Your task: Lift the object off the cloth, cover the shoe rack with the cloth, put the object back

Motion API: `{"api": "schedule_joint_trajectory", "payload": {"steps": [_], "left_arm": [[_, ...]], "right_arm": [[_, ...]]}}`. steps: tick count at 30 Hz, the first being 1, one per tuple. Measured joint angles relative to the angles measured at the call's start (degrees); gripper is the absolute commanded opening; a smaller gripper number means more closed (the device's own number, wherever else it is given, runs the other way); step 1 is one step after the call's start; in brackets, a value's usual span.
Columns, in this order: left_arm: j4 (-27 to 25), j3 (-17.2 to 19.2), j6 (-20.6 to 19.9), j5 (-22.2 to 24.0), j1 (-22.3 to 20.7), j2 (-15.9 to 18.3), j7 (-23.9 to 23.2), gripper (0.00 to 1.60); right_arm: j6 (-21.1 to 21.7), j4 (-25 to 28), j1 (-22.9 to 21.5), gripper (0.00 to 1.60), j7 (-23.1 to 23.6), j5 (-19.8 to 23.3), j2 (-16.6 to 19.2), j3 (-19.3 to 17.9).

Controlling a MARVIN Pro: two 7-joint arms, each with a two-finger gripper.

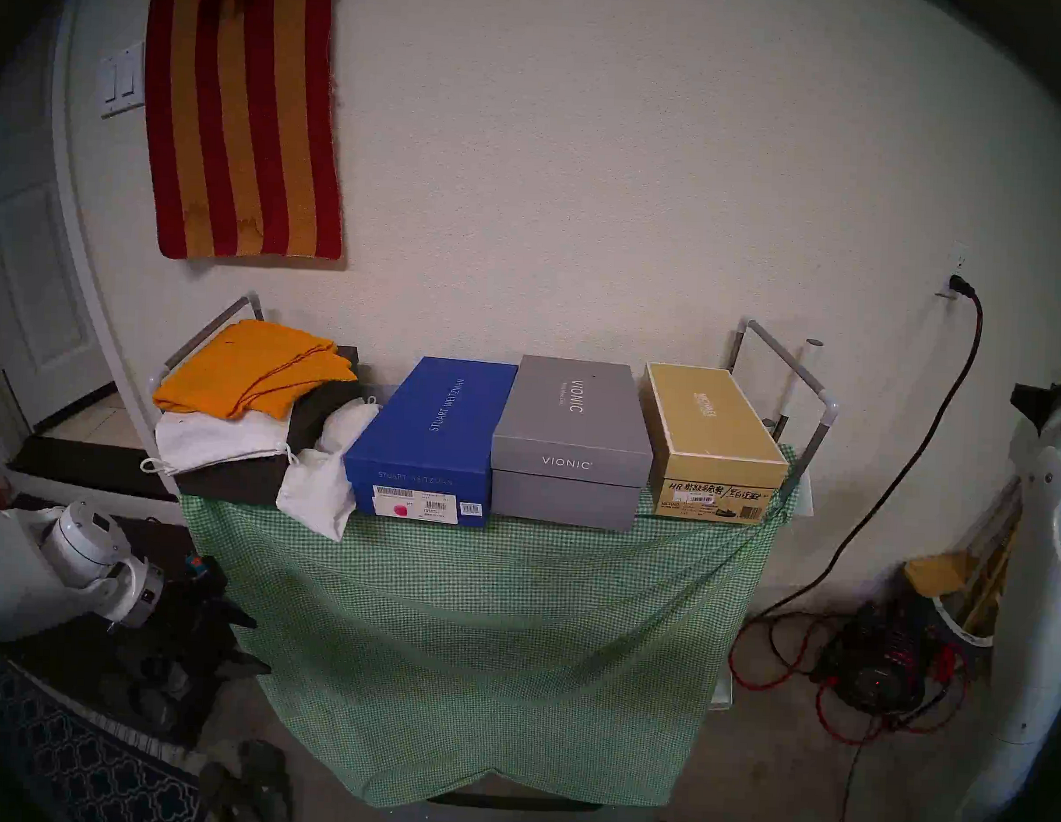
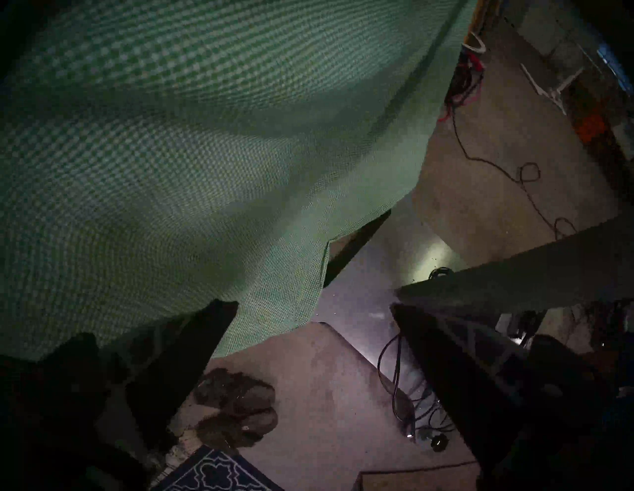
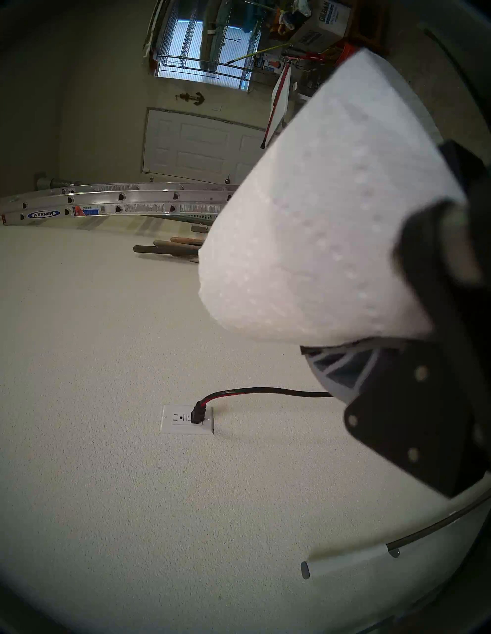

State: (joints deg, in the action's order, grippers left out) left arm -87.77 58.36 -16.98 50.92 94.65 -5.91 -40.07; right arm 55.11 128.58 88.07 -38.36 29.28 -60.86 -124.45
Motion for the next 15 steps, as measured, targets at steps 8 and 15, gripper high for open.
{"api": "schedule_joint_trajectory", "payload": {"steps": [8, 15], "left_arm": [[6.26, 2.05, -0.27, 5.09, 0.69, 0.0, 5.78, 1.6], [10.18, 3.67, 0.46, 7.12, 1.15, 0.04, 10.23, 1.6]], "right_arm": [[0.0, 0.0, 0.14, 0.0, -0.45, 0.47, 0.15, 0.04], [0.0, 0.0, 0.24, 0.0, -0.81, 0.88, 0.24, 0.09]]}}
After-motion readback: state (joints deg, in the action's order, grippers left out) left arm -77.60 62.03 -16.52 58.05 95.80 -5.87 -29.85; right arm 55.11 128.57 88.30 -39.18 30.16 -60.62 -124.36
